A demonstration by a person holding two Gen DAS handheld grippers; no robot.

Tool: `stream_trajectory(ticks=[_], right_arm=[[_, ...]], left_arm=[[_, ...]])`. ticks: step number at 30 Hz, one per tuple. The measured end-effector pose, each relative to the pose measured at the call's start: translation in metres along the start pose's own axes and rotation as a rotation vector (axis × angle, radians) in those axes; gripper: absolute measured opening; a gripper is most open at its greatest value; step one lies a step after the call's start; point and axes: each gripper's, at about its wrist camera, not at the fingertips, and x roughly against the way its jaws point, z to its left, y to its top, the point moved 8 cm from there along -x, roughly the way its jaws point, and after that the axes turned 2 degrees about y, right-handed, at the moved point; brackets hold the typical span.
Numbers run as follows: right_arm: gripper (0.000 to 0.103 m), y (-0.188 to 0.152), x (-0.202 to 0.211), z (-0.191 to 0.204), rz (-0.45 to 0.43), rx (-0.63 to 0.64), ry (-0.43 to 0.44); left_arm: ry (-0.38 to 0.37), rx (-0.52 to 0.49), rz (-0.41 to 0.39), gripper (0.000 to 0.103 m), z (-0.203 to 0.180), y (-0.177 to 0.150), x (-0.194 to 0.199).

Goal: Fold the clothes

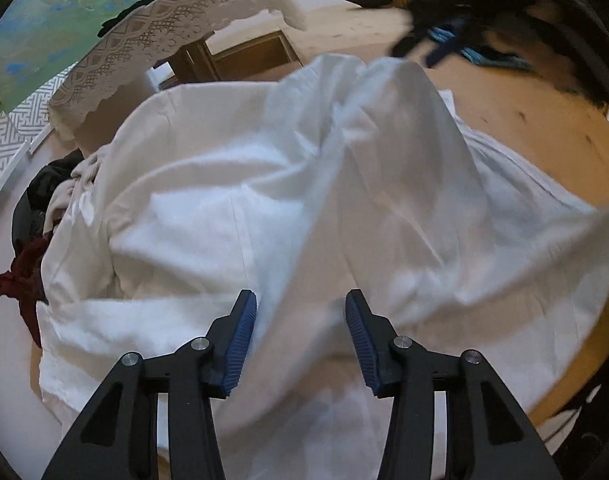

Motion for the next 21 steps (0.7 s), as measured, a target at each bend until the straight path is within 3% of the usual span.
stream_trajectory(ticks=[3, 5, 7, 11, 14, 15, 16, 17, 21], right_arm=[[0.060, 0.001, -0.020, 0.001, 0.065, -0.050, 0.049], [0.060, -0.007, -0.027, 0.004, 0.118, -0.127, 0.152], [0.060, -0.007, -0.019, 0.008, 0.114, -0.187, 0.245], [0.060, 0.000, -0.013, 0.020, 0.094, -0.097, 0.165], [0.060, -0.006, -0.034, 0.036, 0.163, -0.105, 0.218], [0.050, -0.008, -0.039, 0.040, 0.167, -0.104, 0.227], [0.032, -0.014, -0.043, 0.042, 0.169, -0.073, 0.199], [0.003, -0.020, -0.045, 0.041, 0.180, -0.041, 0.164], [0.003, -0.066, -0.019, 0.030, 0.170, 0.092, 0.079]], left_arm=[[0.025, 0.001, -0.002, 0.046, 0.003, -0.004, 0.009], [0.049, 0.011, -0.017, 0.051, 0.009, -0.005, 0.016], [0.059, 0.026, -0.045, 0.058, 0.016, -0.005, 0.026], [0.103, 0.034, -0.096, 0.070, 0.030, 0.005, 0.039], [0.146, 0.046, -0.105, 0.071, 0.040, 0.009, 0.041], [0.147, 0.055, -0.106, 0.071, 0.043, 0.010, 0.041], [0.143, 0.063, -0.108, 0.071, 0.046, 0.010, 0.042], [0.146, 0.064, -0.110, 0.071, 0.048, 0.009, 0.044], [0.172, 0.052, -0.121, 0.072, 0.053, 0.009, 0.050]])
